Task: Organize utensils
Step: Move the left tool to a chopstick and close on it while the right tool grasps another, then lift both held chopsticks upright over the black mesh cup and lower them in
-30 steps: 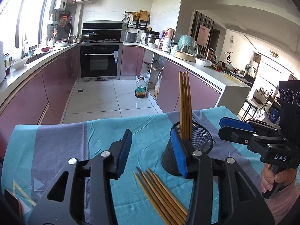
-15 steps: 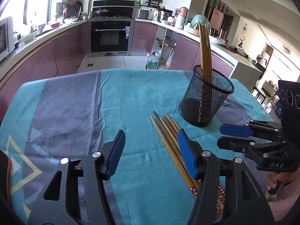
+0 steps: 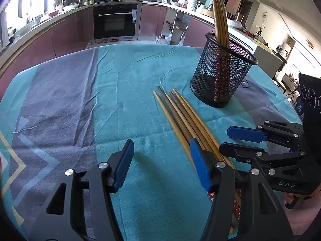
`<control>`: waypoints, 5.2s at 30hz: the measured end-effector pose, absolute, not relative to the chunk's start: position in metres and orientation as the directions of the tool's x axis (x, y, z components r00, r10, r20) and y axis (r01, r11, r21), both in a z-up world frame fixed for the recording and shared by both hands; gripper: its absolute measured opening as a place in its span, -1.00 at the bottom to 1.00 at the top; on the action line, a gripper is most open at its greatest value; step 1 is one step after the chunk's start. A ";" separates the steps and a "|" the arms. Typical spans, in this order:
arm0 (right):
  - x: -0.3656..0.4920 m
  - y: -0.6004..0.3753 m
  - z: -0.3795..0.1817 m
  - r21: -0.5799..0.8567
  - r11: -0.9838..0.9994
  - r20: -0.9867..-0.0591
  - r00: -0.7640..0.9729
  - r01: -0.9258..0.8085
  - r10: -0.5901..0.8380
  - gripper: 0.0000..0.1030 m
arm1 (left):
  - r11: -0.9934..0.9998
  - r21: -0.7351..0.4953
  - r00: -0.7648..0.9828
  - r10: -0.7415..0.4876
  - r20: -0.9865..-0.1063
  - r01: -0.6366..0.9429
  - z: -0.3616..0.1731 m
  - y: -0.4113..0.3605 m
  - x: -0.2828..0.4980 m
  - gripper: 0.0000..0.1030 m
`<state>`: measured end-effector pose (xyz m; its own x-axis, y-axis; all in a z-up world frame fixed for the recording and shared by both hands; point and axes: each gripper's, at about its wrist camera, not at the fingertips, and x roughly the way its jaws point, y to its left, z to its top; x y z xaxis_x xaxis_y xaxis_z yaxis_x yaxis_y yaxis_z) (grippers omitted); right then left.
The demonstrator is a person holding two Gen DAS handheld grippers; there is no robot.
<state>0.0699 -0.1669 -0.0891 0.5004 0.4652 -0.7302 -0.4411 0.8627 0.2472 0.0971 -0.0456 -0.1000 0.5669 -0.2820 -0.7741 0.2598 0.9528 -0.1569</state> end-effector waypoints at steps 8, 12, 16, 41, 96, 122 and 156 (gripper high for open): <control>0.071 -0.162 -0.092 0.218 0.869 -0.736 0.510 -0.444 0.445 -0.38 | 0.954 -0.120 0.563 -0.261 -0.784 0.276 -0.105 -0.053 0.097 0.09; 0.071 -0.161 -0.092 0.210 0.871 -0.738 0.512 -0.445 0.439 -0.38 | 0.952 -0.110 0.563 -0.260 -0.785 0.286 -0.104 -0.052 0.097 0.09; 0.071 -0.162 -0.092 0.193 0.874 -0.743 0.515 -0.445 0.427 -0.38 | 0.948 -0.108 0.562 -0.267 -0.783 0.300 -0.104 -0.051 0.097 -0.08; 0.075 -0.159 -0.091 0.153 0.885 -0.753 0.529 -0.439 0.393 -0.40 | 0.937 -0.071 0.551 -0.260 -0.793 0.341 -0.109 -0.060 0.110 -0.47; 0.057 -0.211 -0.018 0.300 0.817 -0.534 0.623 -0.492 0.572 -0.90 | 0.886 -0.227 0.656 -0.454 -0.603 0.404 -0.016 -0.032 0.076 -0.86; 0.059 -0.235 0.041 0.276 0.817 -0.384 0.721 -0.507 0.577 -0.90 | 0.821 -0.314 0.713 -0.571 -0.408 0.478 0.054 -0.022 0.077 -0.87; 0.105 -0.250 0.079 0.175 0.878 -0.335 0.812 -0.445 0.478 -0.90 | 0.838 -0.199 0.739 -0.543 -0.399 0.509 0.096 -0.088 0.135 -0.87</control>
